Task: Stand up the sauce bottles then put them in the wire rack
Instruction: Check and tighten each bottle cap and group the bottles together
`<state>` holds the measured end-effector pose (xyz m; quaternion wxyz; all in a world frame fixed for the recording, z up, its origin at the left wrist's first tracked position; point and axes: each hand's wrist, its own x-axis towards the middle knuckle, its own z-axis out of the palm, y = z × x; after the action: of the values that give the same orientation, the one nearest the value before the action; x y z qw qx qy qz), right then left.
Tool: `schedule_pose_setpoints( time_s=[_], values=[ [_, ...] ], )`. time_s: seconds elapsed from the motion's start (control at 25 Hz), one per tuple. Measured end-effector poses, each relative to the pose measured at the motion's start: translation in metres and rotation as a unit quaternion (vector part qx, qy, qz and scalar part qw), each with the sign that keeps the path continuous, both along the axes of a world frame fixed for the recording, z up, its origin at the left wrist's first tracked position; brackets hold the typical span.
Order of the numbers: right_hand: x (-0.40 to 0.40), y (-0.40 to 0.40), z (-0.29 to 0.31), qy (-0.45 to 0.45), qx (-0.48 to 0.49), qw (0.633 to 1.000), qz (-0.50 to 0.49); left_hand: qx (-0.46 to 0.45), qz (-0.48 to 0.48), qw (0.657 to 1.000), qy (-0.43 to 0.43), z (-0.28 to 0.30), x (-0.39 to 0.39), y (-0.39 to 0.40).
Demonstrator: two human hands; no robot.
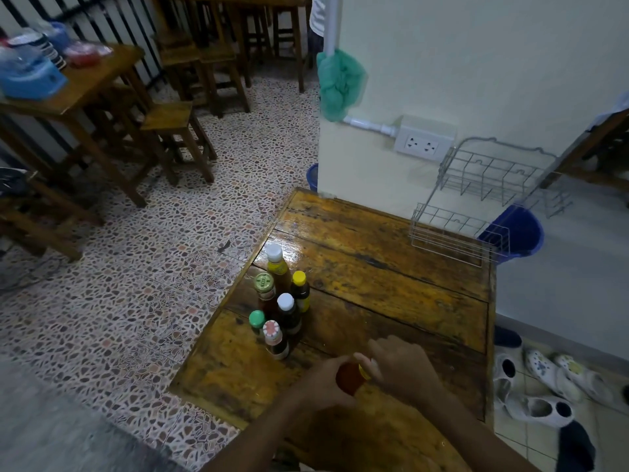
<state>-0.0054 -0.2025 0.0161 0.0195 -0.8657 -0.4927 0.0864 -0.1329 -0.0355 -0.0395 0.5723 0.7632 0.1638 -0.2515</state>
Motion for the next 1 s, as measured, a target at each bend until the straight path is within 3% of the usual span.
schedule_pose_setpoints(
  time_s=[0.2, 0.32, 0.4, 0.52, 0.6, 0.68, 0.88, 1.0],
  values=[
    [-0.009, 0.024, -0.014, 0.019, -0.002, 0.996, -0.083, 0.085, 0.006, 0.996, -0.001, -0.005, -0.007, 0.014],
    [-0.014, 0.035, -0.022, 0.038, -0.085, 0.988, -0.125, 0.141, 0.014, 0.990, 0.013, -0.006, -0.014, 0.011],
    [-0.012, 0.040, -0.022, 0.085, -0.168, 0.977, -0.098, 0.202, -0.001, 0.979, -0.013, -0.005, -0.015, 0.009],
    [-0.003, 0.046, -0.016, 0.241, -0.211, 0.936, -0.149, 0.277, -0.031, 0.958, -0.059, -0.006, -0.011, 0.008],
    [-0.005, 0.044, -0.008, 0.330, -0.156, 0.896, -0.252, 0.275, -0.018, 0.958, -0.075, -0.010, -0.007, 0.009],
    [-0.009, 0.045, 0.000, 0.363, -0.105, 0.854, -0.358, 0.251, -0.003, 0.965, -0.077, -0.013, -0.003, 0.009],
    [-0.009, 0.060, 0.010, 0.313, -0.112, 0.893, -0.305, 0.201, 0.065, 0.970, -0.122, -0.014, 0.009, 0.006],
    [-0.016, 0.070, 0.016, 0.215, -0.117, 0.942, -0.230, 0.147, 0.115, 0.970, -0.156, -0.010, 0.018, 0.010]
  ],
)
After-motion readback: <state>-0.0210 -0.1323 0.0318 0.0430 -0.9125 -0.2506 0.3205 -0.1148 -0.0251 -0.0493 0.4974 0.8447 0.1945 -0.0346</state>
